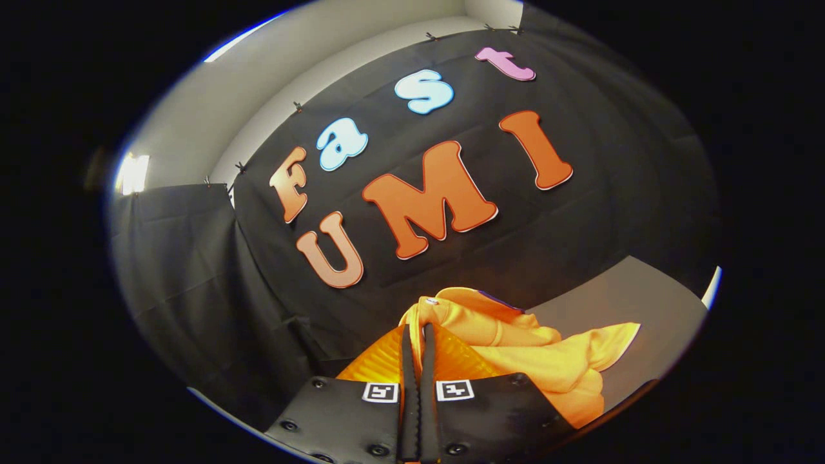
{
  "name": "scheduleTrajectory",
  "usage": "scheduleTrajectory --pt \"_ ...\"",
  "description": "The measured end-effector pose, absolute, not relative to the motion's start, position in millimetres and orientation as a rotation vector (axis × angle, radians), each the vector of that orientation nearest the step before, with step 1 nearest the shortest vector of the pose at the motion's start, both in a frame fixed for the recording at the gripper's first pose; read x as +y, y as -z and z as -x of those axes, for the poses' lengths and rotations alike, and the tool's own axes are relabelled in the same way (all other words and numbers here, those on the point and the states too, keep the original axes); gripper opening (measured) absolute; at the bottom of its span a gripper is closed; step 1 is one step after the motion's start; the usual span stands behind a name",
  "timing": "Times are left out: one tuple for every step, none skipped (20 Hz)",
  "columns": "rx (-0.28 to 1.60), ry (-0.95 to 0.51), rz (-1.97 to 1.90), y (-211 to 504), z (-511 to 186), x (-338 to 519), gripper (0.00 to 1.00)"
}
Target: Put the clothes into the washing machine and then close the washing machine lid.
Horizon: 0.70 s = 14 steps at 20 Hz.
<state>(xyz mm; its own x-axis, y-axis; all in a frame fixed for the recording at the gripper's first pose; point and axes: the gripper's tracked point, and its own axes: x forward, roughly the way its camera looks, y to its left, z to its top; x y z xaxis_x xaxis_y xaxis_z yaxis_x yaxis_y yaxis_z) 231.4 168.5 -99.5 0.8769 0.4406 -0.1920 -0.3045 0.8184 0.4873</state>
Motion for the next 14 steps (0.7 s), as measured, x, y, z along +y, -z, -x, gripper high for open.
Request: scheduleTrajectory --pt "0.301 -0.403 -0.453 94.9 -227.9 176.5 0.08" --pt "0.301 -0.411 -0.439 90.0 -224.6 186.7 0.08" --pt "0.303 -0.418 -0.427 85.0 -220.6 196.1 0.08" --pt "0.302 -0.429 -0.422 79.9 -215.9 205.7 0.08" --pt "0.301 -0.441 -0.419 74.9 -212.6 216.9 0.08" --pt "0.301 -0.448 -0.413 71.0 -211.1 226.8 0.08" --pt "0.296 -0.458 -0.408 66.9 -208.9 236.0 0.08" --pt "0.291 -0.461 -0.401 64.2 -206.5 246.4 0.08" --pt "0.289 -0.468 -0.392 62.4 -203.0 255.9 0.08" --pt "0.284 -0.471 -0.386 59.8 -201.8 266.9 0.08" --pt "0.28 -0.474 -0.38 58.5 -200.5 277.8 0.08" --pt "0.277 -0.475 -0.377 57.2 -199.3 288.1 0.08" --pt "0.281 -0.476 -0.381 58.6 -199.0 298.1 0.08" --pt "0.284 -0.48 -0.391 61.2 -196.3 309.2 0.08"
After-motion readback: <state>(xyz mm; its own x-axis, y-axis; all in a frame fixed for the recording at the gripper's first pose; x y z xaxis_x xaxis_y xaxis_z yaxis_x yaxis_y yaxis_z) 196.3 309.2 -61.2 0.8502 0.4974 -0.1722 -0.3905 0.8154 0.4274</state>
